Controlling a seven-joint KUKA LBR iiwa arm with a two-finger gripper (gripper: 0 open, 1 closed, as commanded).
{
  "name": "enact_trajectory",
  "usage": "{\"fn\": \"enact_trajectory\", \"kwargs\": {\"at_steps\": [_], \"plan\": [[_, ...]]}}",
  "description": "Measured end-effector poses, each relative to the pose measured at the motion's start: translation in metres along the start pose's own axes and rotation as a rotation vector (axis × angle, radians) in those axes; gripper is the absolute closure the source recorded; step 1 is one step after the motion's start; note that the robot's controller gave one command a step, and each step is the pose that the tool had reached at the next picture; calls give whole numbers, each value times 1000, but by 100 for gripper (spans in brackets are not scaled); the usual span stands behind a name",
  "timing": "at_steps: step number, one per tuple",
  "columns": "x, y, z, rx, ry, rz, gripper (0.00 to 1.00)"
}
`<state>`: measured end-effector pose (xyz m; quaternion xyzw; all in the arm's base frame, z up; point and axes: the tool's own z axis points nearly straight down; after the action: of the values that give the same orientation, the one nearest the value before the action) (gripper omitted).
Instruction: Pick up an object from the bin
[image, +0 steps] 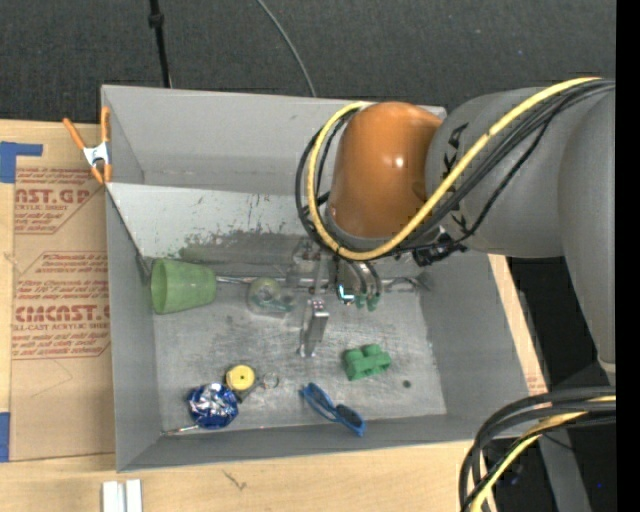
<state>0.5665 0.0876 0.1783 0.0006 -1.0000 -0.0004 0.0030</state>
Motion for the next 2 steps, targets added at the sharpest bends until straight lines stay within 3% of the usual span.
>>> {"fn": "enact_trajectory", "kwargs": {"at_steps": [1,2], "plan": [[78,17,104,0,-23,-198,0],[75,132,106,-2,-19,-336,0]]}}
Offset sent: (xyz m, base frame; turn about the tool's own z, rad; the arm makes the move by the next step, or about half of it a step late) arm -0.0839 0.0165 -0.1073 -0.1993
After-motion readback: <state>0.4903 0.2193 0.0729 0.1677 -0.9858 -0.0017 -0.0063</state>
